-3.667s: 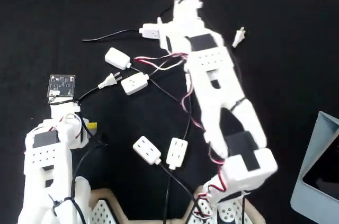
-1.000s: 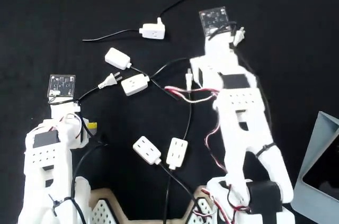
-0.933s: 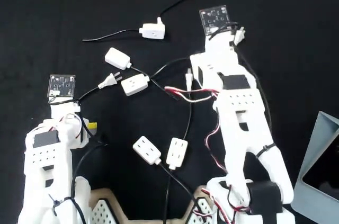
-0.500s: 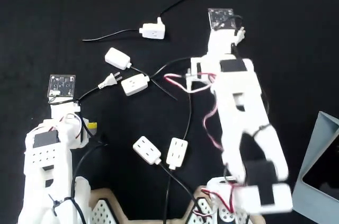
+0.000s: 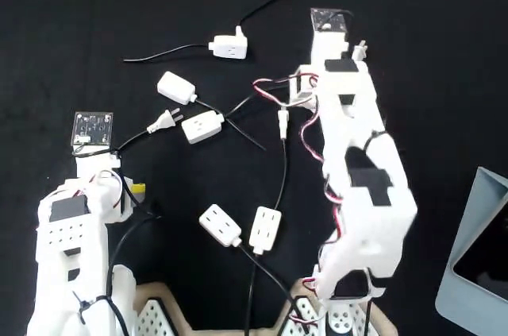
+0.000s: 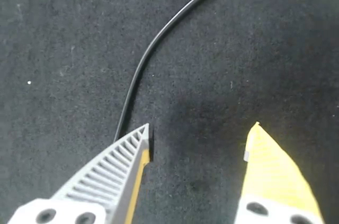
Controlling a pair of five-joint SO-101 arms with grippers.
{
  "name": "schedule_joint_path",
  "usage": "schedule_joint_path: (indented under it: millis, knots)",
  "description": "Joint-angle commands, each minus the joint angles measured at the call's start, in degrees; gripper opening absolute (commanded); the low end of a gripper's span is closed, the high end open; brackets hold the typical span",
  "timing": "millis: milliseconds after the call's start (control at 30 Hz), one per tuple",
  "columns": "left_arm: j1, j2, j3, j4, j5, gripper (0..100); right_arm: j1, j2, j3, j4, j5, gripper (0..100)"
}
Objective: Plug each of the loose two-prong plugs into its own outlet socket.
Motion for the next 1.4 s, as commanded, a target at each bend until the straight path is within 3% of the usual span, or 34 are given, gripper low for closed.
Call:
schedule_joint_path:
  millis: [0,433,667,733,900,1167,1367]
  knots:
    - [-0.3,-1.0,-0.3,-1.1,0.1,29,0.9,2.7,-4.9,0.5,0.7,18.8]
    - [-0.3,-1.0,-0.3,-1.1,0.1,29,0.5,4.3,-4.6,-0.8,3.1,18.5]
    - [-0.3,-1.0,-0.3,-1.1,0.1,29,0.6,4.3,-4.6,-2.5,3.2,0.9]
    - [-0.3,-1.0,-0.3,-1.1,0.1,29,0.7,4.0,-4.6,-1.9,3.2,1.7]
    - [-0.3,-1.0,-0.3,-1.1,0.1,29,1.0,0.5,-4.6,4.2,5.0,1.1]
    - [-0.3,-1.0,-0.3,-1.1,0.1,29,0.8,-10.7,-4.7,20.5,-1.9,1.1]
    - [-0.3,-1.0,-0.3,-1.1,0.1,29,0.7,-12.4,-4.7,19.5,-1.8,2.1]
